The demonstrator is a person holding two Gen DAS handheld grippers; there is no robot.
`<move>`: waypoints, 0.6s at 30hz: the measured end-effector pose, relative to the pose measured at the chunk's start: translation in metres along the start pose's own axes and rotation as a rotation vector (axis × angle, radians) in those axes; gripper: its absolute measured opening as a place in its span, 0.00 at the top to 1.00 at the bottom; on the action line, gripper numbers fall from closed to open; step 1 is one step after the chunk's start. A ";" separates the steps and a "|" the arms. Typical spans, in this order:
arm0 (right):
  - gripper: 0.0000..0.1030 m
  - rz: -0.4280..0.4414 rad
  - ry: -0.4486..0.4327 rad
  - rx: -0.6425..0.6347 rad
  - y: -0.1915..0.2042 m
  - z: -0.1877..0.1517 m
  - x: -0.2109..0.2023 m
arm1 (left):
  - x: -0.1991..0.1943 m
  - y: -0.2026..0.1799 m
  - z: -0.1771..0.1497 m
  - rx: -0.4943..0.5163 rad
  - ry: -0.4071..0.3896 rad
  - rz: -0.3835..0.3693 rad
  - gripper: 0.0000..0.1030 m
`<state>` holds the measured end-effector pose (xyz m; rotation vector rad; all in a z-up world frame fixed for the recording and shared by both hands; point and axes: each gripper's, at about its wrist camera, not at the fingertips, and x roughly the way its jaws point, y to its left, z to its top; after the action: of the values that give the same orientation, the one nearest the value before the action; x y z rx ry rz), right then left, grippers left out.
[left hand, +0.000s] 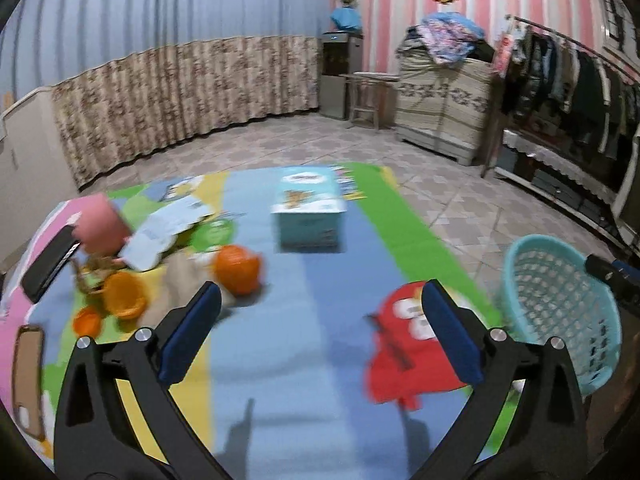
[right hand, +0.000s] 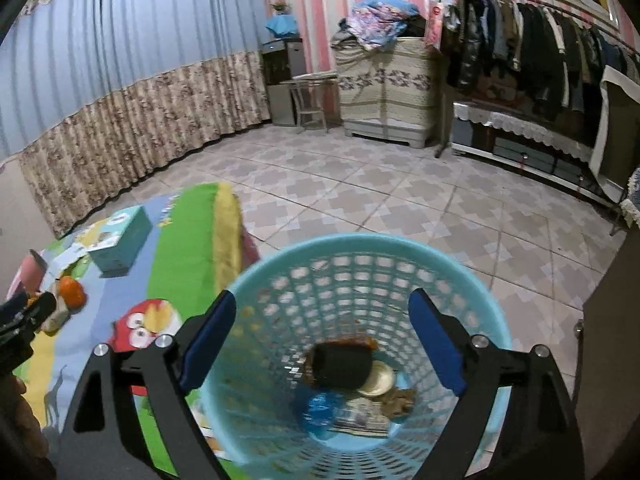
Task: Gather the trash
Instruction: 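Move both open tools back toward the mat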
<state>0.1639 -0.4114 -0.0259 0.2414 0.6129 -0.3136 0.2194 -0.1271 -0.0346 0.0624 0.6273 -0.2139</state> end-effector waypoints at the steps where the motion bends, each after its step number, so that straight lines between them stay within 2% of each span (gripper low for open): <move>1: 0.16 0.015 -0.001 0.000 0.007 -0.001 -0.001 | -0.001 0.016 -0.002 -0.002 0.003 0.024 0.06; 6: 0.16 0.062 -0.008 -0.062 0.055 -0.006 0.000 | -0.005 0.082 -0.012 -0.031 0.014 0.122 0.06; 13: 0.16 0.144 0.016 -0.118 0.118 -0.020 0.007 | -0.001 0.166 -0.026 -0.103 0.057 0.216 0.05; 18: 0.16 0.190 0.044 -0.158 0.155 -0.030 0.013 | 0.006 0.206 -0.032 -0.163 0.073 0.228 0.06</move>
<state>0.2137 -0.2620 -0.0376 0.1539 0.6492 -0.0760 0.2502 0.0768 -0.0651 -0.0157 0.7025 0.0602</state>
